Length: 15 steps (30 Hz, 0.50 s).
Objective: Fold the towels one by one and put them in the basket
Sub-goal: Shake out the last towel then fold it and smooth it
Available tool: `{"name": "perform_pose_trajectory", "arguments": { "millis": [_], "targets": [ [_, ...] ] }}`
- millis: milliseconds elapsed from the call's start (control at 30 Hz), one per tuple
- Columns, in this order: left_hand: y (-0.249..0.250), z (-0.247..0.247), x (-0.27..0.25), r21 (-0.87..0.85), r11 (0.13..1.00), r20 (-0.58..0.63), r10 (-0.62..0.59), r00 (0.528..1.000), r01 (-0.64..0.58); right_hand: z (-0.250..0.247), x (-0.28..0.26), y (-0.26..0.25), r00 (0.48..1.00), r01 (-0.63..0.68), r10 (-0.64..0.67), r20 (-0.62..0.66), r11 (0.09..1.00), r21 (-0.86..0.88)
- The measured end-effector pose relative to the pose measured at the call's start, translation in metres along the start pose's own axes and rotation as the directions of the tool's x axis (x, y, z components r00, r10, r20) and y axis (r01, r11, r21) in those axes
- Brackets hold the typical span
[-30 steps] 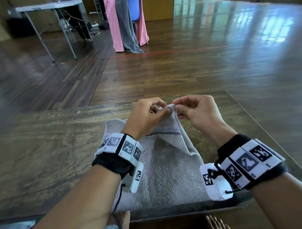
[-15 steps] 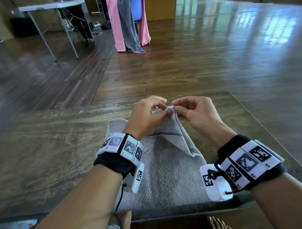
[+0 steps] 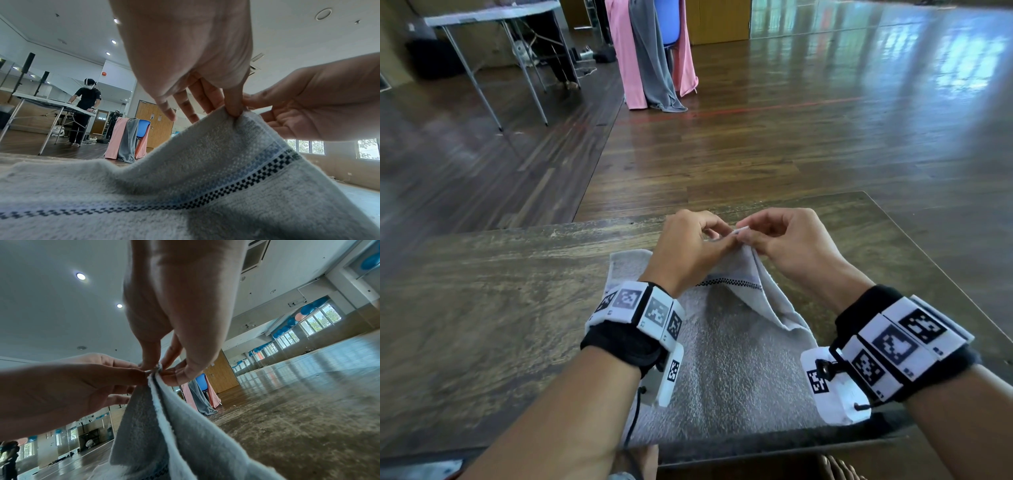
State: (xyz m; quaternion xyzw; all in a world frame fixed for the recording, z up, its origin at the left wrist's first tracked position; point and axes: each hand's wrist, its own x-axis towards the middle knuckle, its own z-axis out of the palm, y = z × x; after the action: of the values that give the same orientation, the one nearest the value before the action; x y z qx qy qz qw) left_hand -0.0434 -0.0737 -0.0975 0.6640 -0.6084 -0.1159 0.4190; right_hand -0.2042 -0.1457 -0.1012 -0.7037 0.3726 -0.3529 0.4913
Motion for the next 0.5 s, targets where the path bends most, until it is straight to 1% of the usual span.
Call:
{"name": "perform_pose_trajectory", "arguments": {
  "millis": [133,233,333,500],
  "targets": [
    [-0.001,-0.006,-0.003,-0.01,1.0,0.128,-0.002,0.992,0.003,-0.004,0.002,0.001,0.998,0.061,-0.062,-0.009,0.994,-0.087],
    [-0.011,-0.014,-0.005,0.018,0.999,0.174,-0.043,0.984,0.041,-0.015,0.008,0.005,0.997,0.063,-0.069,-0.04,0.987,-0.146],
    [-0.024,-0.023,-0.005,0.092,0.992,0.169,-0.102,0.98,0.088,-0.03,0.014,0.011,0.995,0.04,-0.052,-0.082,0.989,-0.143],
    [-0.044,-0.038,-0.011,0.198,0.974,0.076,-0.126,0.989,0.109,-0.046,0.018,0.022,0.987,-0.001,-0.019,-0.158,0.992,-0.124]
  ]
}}
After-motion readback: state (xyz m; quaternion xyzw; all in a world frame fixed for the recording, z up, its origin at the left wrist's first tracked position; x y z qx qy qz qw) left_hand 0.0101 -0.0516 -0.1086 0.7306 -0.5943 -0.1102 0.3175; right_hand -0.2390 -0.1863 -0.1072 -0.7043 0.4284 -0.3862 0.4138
